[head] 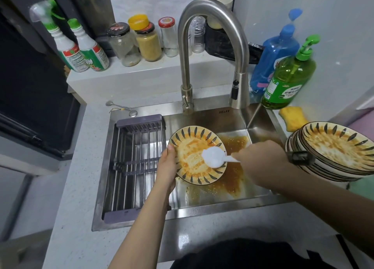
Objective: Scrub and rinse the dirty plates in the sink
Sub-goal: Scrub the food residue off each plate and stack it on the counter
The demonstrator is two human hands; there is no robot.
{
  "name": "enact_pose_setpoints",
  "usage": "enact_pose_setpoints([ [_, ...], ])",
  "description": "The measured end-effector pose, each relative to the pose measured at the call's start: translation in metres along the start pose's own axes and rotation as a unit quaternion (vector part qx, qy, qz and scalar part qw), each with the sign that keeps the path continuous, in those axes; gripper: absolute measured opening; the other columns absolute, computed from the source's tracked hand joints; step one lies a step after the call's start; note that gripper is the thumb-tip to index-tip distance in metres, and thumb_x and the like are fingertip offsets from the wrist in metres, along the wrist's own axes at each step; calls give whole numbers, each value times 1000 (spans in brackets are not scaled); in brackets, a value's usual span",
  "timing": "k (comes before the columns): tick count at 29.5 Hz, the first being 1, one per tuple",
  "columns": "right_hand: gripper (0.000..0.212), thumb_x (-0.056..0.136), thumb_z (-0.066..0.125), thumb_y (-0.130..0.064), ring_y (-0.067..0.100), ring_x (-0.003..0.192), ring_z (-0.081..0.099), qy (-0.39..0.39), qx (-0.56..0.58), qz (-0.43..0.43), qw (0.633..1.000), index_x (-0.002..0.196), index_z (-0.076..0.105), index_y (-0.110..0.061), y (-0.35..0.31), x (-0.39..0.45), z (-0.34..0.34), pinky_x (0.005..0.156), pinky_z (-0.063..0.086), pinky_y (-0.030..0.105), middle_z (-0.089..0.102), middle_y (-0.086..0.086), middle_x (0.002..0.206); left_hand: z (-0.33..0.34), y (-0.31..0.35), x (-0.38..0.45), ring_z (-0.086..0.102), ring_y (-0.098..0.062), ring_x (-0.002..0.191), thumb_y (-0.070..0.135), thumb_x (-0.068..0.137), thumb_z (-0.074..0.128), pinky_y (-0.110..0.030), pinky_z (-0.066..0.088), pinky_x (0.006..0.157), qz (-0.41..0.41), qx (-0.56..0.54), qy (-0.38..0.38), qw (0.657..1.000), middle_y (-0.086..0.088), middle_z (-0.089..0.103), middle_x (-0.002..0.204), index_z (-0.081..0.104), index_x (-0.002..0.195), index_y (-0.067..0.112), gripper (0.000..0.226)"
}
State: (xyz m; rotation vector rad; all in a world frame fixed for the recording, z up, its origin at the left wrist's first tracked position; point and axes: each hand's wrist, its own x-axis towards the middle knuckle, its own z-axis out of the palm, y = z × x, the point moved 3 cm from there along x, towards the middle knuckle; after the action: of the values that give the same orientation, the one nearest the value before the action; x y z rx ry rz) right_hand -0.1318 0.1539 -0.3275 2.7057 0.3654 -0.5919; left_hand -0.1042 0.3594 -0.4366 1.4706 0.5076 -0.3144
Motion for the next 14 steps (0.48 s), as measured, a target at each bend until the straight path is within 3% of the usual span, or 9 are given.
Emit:
enact_pose_setpoints([
  [3, 42, 97, 32, -17, 15, 64, 45, 47, 47, 32, 997, 135, 42, -33, 4, 16, -2, 47, 24, 24, 38, -6, 66, 6, 0, -1, 66, -20, 95, 49, 100, 31, -22, 54, 62, 0, 16, -24, 1000, -6, 68, 106, 58, 122, 15, 48],
  [6, 54, 97, 32, -18, 18, 66, 50, 92, 61, 33, 993, 146, 23, -39, 4, 22, 1, 52, 33, 24, 43, -5, 72, 3, -4, 0, 67, -18, 85, 49, 101, 30, -23, 56, 59, -16, 2, -18, 1000, -7, 68, 101, 57, 120, 11, 50],
  [9, 48, 95, 33, -15, 12, 63, 46, 40, 41, 23, 998, 137, 38, -37, 10, 14, 0, 48, 28, 23, 42, -6, 69, -5, -3, 6, 66, -22, 92, 52, 99, 30, -35, 57, 75, -22, -18, 19, 999, -10, 68, 107, 57, 122, 9, 56],
  [11, 39, 94, 35, -16, 10, 64, 50, -6, 38, -41, 998, 127, 49, -33, 6, 5, 0, 50, 35, 21, 49, -6, 75, -8, -4, 7, 64, -25, 100, 53, 99, 29, -37, 55, 80, -22, -21, 47, 998, -11, 66, 115, 56, 126, 11, 56],
  [14, 37, 98, 36, -26, 10, 73, 57, -12, 94, -108, 990, 133, 48, -34, -12, -3, -6, 57, 43, 23, 56, -7, 84, 1, -12, 4, 62, -28, 105, 53, 100, 26, -40, 55, 83, -59, -58, 42, 996, -13, 63, 119, 50, 132, 12, 57],
])
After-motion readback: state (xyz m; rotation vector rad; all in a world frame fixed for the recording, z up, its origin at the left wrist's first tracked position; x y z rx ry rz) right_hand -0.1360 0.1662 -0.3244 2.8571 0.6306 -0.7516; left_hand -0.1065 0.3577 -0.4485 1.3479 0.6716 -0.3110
